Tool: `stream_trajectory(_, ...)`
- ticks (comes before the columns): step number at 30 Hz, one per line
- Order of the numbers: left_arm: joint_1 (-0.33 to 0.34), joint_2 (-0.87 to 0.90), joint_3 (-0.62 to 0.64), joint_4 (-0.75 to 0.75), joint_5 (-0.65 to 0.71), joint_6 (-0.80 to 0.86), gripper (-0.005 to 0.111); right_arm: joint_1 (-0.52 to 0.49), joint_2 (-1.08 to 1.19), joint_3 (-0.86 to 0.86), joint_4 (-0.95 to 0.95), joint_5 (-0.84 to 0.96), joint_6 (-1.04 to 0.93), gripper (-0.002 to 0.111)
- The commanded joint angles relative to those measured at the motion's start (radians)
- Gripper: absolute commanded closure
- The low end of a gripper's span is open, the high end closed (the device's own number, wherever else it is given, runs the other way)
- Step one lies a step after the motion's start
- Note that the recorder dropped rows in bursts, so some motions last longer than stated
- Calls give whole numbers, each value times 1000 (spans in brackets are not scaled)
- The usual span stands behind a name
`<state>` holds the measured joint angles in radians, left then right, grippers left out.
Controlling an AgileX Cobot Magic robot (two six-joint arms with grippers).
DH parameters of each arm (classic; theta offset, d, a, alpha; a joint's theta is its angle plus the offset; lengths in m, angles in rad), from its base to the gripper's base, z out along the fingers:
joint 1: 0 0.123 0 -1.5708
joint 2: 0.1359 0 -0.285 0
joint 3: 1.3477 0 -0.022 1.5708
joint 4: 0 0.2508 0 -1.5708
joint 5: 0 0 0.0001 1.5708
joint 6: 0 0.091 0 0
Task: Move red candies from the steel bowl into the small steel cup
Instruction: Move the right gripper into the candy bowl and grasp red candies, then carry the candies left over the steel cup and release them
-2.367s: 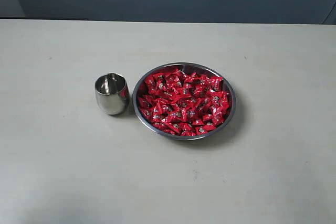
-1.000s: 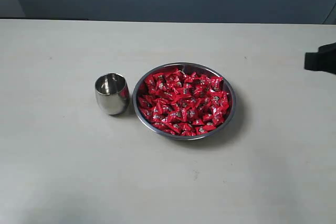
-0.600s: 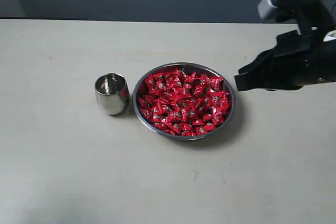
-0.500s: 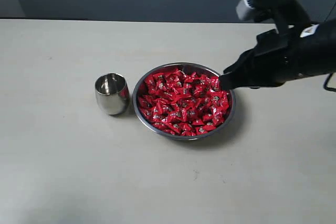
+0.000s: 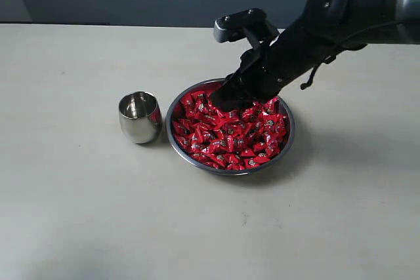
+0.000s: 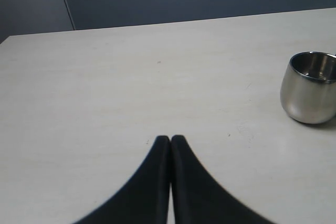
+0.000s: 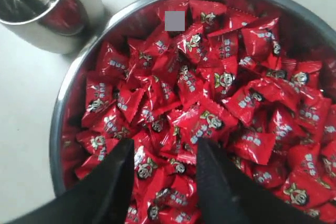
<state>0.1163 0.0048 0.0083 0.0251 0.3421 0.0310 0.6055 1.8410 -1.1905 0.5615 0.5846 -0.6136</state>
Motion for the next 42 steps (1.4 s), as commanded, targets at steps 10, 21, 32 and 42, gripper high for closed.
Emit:
stream_trajectory(10, -8, -5, -8, 2, -5, -2, 106, 3, 157, -95, -79, -1, 99, 70)
stream_trajectory(21, -8, -5, -8, 2, -5, -2, 106, 3, 179, -95, -76, 3, 99, 107)
stream_trajectory(32, -8, -5, -8, 2, -5, -2, 106, 3, 115, -96, -82, 5, 99, 108)
stream_trajectory(42, -8, -5, -8, 2, -5, -2, 106, 192, 161, -301, 10, 9, 61, 108)
